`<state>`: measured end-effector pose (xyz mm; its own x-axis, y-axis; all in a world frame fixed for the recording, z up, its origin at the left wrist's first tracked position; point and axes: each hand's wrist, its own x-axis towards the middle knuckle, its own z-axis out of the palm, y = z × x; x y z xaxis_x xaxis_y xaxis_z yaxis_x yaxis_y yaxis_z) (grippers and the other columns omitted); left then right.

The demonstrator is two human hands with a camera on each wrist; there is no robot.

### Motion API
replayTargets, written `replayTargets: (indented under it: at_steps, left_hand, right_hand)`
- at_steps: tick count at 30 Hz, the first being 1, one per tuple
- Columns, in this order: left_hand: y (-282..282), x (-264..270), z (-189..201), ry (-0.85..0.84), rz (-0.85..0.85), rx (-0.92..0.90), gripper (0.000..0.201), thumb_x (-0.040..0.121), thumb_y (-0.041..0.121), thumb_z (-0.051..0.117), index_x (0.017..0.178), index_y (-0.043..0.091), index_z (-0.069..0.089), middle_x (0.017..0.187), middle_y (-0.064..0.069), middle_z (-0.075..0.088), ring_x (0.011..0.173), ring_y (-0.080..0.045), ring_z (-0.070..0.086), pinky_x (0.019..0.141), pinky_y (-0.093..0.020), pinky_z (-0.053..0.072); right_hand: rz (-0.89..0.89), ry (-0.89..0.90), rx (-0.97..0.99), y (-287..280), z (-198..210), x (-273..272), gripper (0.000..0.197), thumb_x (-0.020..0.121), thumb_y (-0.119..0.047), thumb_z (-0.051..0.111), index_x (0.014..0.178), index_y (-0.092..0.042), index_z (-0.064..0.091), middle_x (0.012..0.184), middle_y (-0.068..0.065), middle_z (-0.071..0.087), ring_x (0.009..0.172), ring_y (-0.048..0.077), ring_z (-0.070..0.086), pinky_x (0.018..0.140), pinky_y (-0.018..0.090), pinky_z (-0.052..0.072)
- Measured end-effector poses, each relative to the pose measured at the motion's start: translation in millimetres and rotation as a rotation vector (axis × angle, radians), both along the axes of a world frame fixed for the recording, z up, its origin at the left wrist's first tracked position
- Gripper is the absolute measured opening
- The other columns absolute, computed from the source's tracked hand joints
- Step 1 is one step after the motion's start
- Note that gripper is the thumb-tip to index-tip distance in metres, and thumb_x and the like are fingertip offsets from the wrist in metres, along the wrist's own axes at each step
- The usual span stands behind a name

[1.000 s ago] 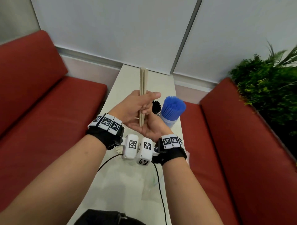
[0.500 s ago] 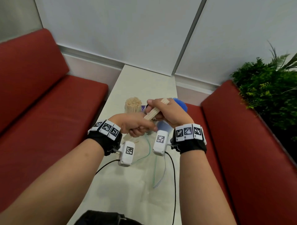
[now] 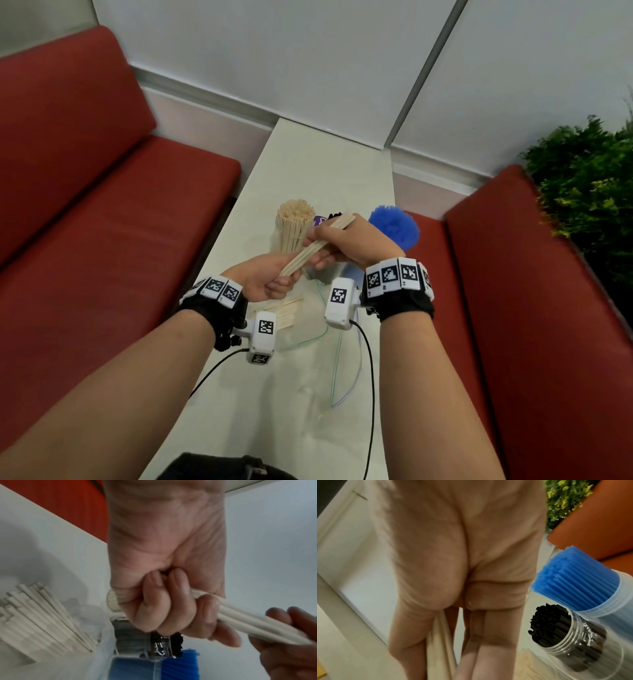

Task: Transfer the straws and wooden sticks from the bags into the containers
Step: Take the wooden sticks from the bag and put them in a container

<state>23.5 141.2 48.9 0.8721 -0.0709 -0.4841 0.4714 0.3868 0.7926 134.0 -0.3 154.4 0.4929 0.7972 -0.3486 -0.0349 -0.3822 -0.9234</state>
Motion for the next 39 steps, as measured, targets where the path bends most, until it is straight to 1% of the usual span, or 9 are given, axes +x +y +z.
replayTargets:
  at_steps: [5,11,14,19,23,27,31,36,39]
  left_hand:
    - [7,8,-19,0.137,0.231,0.172,0.036,0.1,0.032,0.045,0.08,0.006,0.059,0.055,-0.003,0.045,0.039,-0.012,0.035,0.038,-0.021,0.026]
    - [8,22,-46,0.231,0.269,0.358,0.028,0.101,0.011,0.049,0.106,-0.013,0.061,0.082,-0.022,0.061,0.063,-0.027,0.058,0.064,-0.035,0.054]
    - [8,29,-63,0.175,0.15,0.575,0.021,0.095,0.003,0.053,0.108,-0.008,0.065,0.096,-0.019,0.065,0.077,-0.026,0.06,0.072,-0.035,0.054]
    - [3,34,-94,0.03,-0.296,1.071,0.031,0.092,0.009,0.057,0.122,0.008,0.064,0.128,-0.009,0.061,0.119,-0.024,0.055,0.098,-0.024,0.039]
    - [-6,37,-119,0.055,-0.496,1.268,0.048,0.092,0.019,0.058,0.138,0.009,0.047,0.137,-0.012,0.048,0.126,-0.028,0.047,0.103,-0.03,0.037]
    - [-15,34,-134,0.155,-0.617,1.414,0.066,0.083,0.038,0.068,0.136,0.012,0.039,0.132,-0.009,0.042,0.121,-0.032,0.045,0.093,-0.042,0.045]
    - [-22,32,-143,0.221,-0.645,1.495,0.06,0.085,0.036,0.069,0.134,0.014,0.042,0.13,-0.006,0.043,0.119,-0.028,0.044,0.09,-0.04,0.047]
    - [-22,35,-143,0.233,-0.706,1.59,0.028,0.096,0.019,0.049,0.123,0.013,0.055,0.121,-0.006,0.056,0.113,-0.026,0.052,0.088,-0.037,0.048]
    - [-19,37,-140,0.256,-0.755,1.577,0.027,0.093,0.011,0.049,0.117,0.012,0.063,0.114,-0.007,0.064,0.105,-0.027,0.062,0.083,-0.036,0.051]
  right_hand:
    - [-0.063,-0.065,-0.035,27,-8,28,0.018,0.095,-0.008,0.067,0.09,0.008,0.073,0.09,0.035,0.071,0.063,0.027,0.074,0.058,0.028,0.062]
    - [-0.23,-0.23,-0.107,62,-18,67,0.018,0.094,-0.006,0.065,0.09,0.011,0.071,0.075,0.029,0.072,0.064,0.034,0.072,0.063,0.037,0.064]
    - [-0.32,-0.275,-0.119,78,-21,84,0.02,0.093,-0.004,0.063,0.093,0.016,0.069,0.077,0.034,0.069,0.062,0.035,0.068,0.068,0.045,0.063]
    - [-0.37,-0.335,-0.15,95,-27,104,0.017,0.092,-0.004,0.061,0.088,0.01,0.069,0.07,0.027,0.069,0.063,0.036,0.069,0.072,0.05,0.063]
    - [-0.342,-0.35,-0.22,102,-51,103,0.019,0.093,-0.005,0.061,0.092,0.012,0.069,0.063,0.02,0.066,0.055,0.031,0.065,0.071,0.047,0.062]
    - [-0.324,-0.381,-0.288,105,-79,94,0.025,0.094,-0.012,0.063,0.1,0.011,0.069,0.071,0.02,0.071,0.057,0.027,0.069,0.062,0.03,0.062]
    - [-0.235,-0.478,-0.303,110,-89,87,0.03,0.093,-0.022,0.068,0.104,0.006,0.071,0.094,0.022,0.075,0.084,0.035,0.074,0.08,0.047,0.061]
    - [-0.255,-0.775,-0.182,118,-88,81,0.034,0.097,-0.024,0.061,0.128,-0.012,0.064,0.122,0.014,0.062,0.114,0.028,0.058,0.092,0.038,0.048]
    - [-0.161,-0.927,-0.145,123,-101,67,0.047,0.105,-0.019,0.045,0.15,-0.009,0.043,0.153,0.017,0.042,0.145,0.031,0.034,0.115,0.04,0.033]
